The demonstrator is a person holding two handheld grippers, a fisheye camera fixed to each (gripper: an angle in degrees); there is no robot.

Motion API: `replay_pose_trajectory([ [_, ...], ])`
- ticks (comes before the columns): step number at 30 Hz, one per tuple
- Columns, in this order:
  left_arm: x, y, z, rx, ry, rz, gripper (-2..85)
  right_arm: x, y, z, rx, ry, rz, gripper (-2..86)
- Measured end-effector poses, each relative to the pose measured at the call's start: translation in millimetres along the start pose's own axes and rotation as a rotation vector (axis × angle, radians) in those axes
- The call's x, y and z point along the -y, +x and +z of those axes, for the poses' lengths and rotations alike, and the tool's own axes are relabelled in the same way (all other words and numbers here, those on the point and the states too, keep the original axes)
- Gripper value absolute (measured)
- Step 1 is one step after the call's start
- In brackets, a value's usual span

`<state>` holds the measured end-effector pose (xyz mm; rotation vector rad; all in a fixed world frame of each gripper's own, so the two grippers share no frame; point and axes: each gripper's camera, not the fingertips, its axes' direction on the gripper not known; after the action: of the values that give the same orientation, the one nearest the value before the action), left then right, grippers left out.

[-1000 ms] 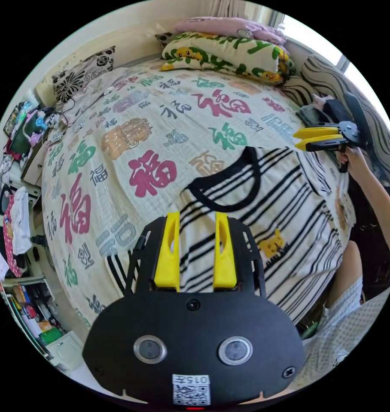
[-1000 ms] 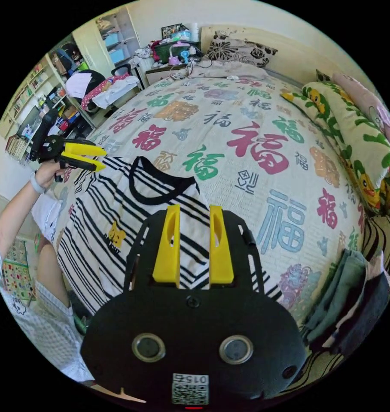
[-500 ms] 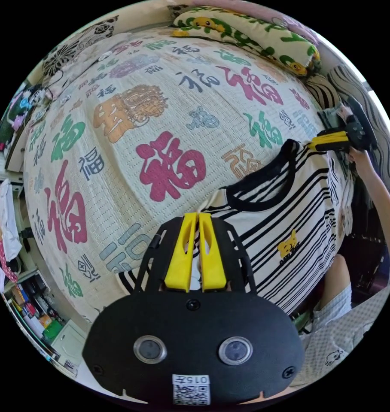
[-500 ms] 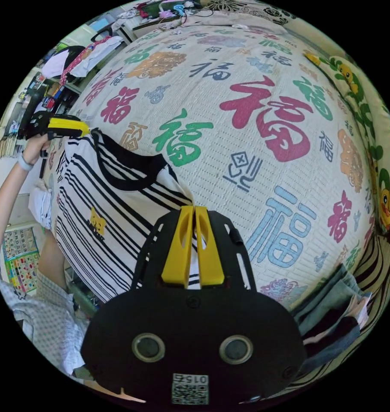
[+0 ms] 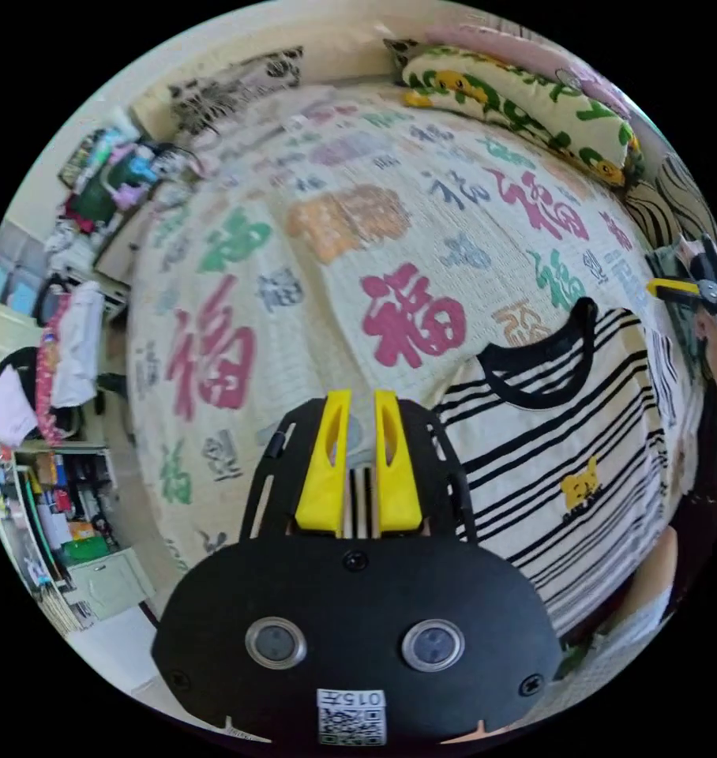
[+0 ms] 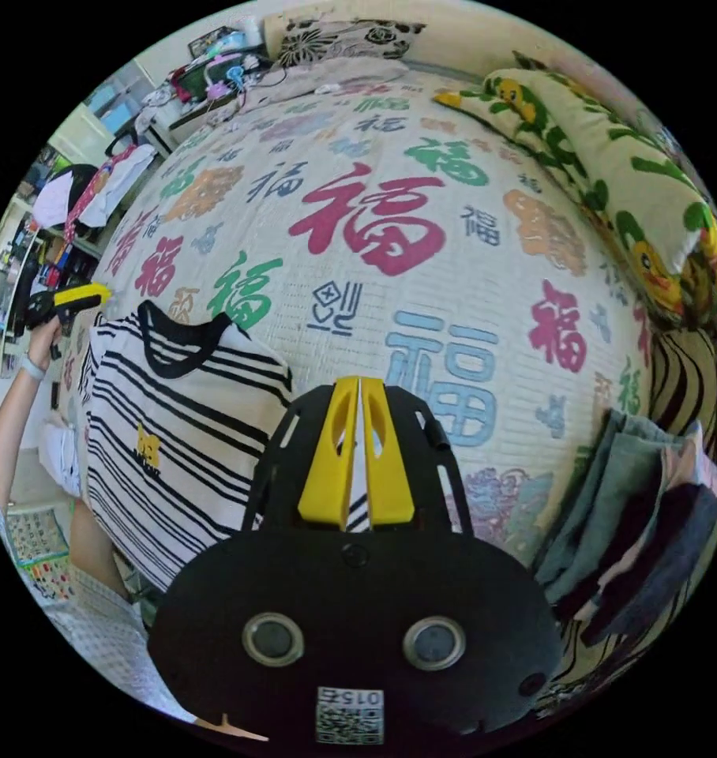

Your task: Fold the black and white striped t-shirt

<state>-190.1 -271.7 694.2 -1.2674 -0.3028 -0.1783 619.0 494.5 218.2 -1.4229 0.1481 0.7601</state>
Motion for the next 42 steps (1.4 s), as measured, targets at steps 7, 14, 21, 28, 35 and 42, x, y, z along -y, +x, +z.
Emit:
replay_pose_trajectory([
  [7,-150,60,-95,-0.201,0.14,0.096,4.4,-191,-54,-43,-0.03,0.252,-0.07,-0.5],
  [14,-360,170,-142,-0.3,0.186,-0.028,-0.6,-441,-184,-23,-0.255,0.484,0.077,-0.7],
  [21,-443,231,-241,-0.379,0.633,-0.063,-0.8,-539,-269,-8,-0.442,0.781,0.206,-0.9],
  [28,-391,257,-300,-0.553,0.652,0.034,0.0,-551,-238,-13,-0.218,0.898,0.315,-0.1],
  [35,-246,316,-330,-0.518,0.546,0.237,6.3,-516,-157,61,-0.222,0.704,0.341,4.6],
  [42,-45,403,-325,-0.451,0.386,0.349,6.2,-446,-57,138,-0.15,0.55,0.353,5.2],
])
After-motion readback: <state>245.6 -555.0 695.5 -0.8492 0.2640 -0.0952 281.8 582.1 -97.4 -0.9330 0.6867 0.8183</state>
